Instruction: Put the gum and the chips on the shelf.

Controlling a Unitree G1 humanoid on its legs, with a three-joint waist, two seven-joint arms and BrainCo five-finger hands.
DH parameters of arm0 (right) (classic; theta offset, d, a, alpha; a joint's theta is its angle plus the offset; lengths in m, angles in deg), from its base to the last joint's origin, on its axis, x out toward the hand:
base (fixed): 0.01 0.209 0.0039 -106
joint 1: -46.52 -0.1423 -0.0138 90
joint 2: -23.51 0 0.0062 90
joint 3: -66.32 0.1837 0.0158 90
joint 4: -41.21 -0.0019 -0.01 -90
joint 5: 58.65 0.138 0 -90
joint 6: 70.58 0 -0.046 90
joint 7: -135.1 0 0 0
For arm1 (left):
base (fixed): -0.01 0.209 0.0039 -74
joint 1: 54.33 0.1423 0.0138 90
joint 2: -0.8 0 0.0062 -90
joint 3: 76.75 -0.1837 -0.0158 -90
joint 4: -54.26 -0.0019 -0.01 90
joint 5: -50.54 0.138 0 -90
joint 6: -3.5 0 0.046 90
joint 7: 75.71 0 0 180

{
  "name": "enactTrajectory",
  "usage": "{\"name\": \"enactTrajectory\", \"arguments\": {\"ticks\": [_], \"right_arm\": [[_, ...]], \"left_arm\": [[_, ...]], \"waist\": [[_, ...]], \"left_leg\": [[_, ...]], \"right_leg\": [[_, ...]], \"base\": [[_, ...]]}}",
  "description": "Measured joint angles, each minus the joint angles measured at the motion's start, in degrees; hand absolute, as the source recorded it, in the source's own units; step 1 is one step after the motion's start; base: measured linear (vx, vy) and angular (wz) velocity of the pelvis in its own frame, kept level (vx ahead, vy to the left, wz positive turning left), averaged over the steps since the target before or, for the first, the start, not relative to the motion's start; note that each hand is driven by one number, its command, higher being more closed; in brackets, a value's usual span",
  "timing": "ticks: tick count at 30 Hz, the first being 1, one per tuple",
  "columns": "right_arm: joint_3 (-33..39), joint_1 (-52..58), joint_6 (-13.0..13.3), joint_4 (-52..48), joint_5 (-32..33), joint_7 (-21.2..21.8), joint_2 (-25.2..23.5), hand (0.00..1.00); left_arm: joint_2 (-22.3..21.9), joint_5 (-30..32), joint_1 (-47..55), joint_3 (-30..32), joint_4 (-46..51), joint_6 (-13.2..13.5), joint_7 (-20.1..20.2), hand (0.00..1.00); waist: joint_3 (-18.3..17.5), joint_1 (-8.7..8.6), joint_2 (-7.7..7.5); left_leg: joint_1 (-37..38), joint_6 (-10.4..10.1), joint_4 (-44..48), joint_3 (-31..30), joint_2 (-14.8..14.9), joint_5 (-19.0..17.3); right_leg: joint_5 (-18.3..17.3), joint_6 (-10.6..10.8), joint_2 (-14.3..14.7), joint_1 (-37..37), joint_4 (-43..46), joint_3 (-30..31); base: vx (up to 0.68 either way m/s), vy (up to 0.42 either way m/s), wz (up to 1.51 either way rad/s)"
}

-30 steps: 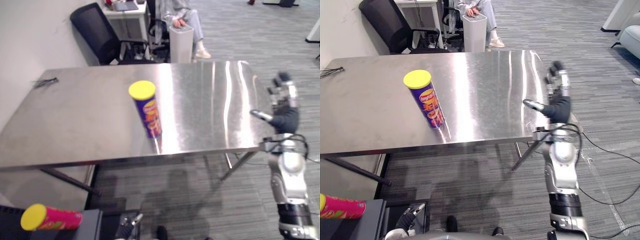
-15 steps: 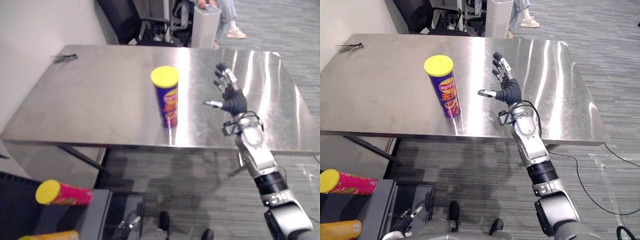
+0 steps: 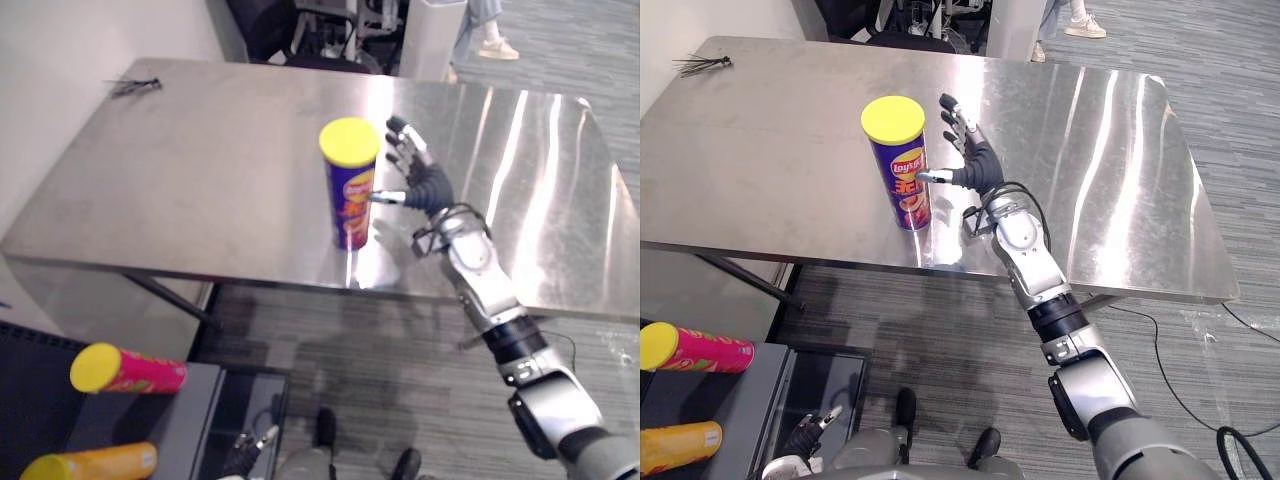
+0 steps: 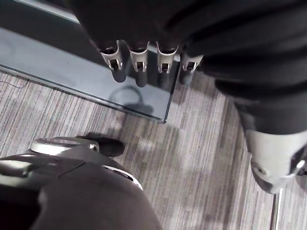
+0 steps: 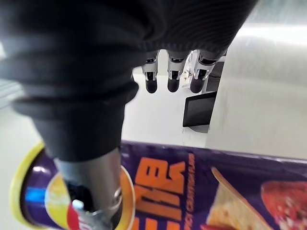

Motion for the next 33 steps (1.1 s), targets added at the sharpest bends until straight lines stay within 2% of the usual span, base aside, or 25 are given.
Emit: {"name": "enactTrajectory", "arguments": {"ticks": [12,15,23,24,33], "right_arm": [[-4.18,0.00,-0.85,1.53,-0.06,2.44,0.00,0.00],[-4.23,0.01,-1.57,2.44,-0.59,3.09,0.06,0.00],[-5.90,-0.32,-1.79,3.26,-0.66,3.12,-0.60,0.00],[-5.91,-0.85,-1.81,4.32,-0.77,3.06,-0.70,1.00],[-5.88,-4.35,-2.20,6.29,-1.26,1.55,-2.98,1.00]], "left_arm": [[0.08,-0.20,-0.17,0.47,0.01,0.00,0.22,0.00],[0.13,-0.19,-0.27,0.53,0.39,0.01,0.22,0.00],[0.12,-0.21,-0.33,0.52,0.41,0.02,0.22,0.00],[0.11,-0.21,-0.36,0.51,0.41,0.02,0.21,0.00],[0.04,-0.23,-0.97,0.39,0.38,-0.02,0.10,0.00]], "waist": [[0.44,0.20,-0.63],[0.63,0.83,-0.98],[0.63,1.05,-1.01],[0.63,1.12,-1.01],[0.60,2.46,-1.15]], "left_leg": [[-0.71,-0.05,0.00,-0.71,0.05,0.05],[-0.82,-0.05,0.00,-0.73,0.05,0.05],[-0.84,-0.06,0.00,-0.91,0.03,0.06],[-0.84,-0.09,0.00,-0.91,0.04,0.08],[-0.83,-0.19,0.01,-0.99,0.12,0.17]], "right_leg": [[0.00,0.00,0.07,-0.23,-0.34,-0.08],[0.00,0.00,0.12,-0.21,-0.60,-0.09],[0.00,0.00,0.12,-0.08,-0.62,-0.34],[0.00,0.00,0.12,-0.07,-0.62,-0.34],[0.00,0.00,0.22,0.11,-0.81,-0.58]], "base": [[0.01,0.005,0.03],[0.00,0.000,0.00],[0.01,0.003,0.02],[0.00,0.000,0.00],[0.00,0.000,0.01]]}}
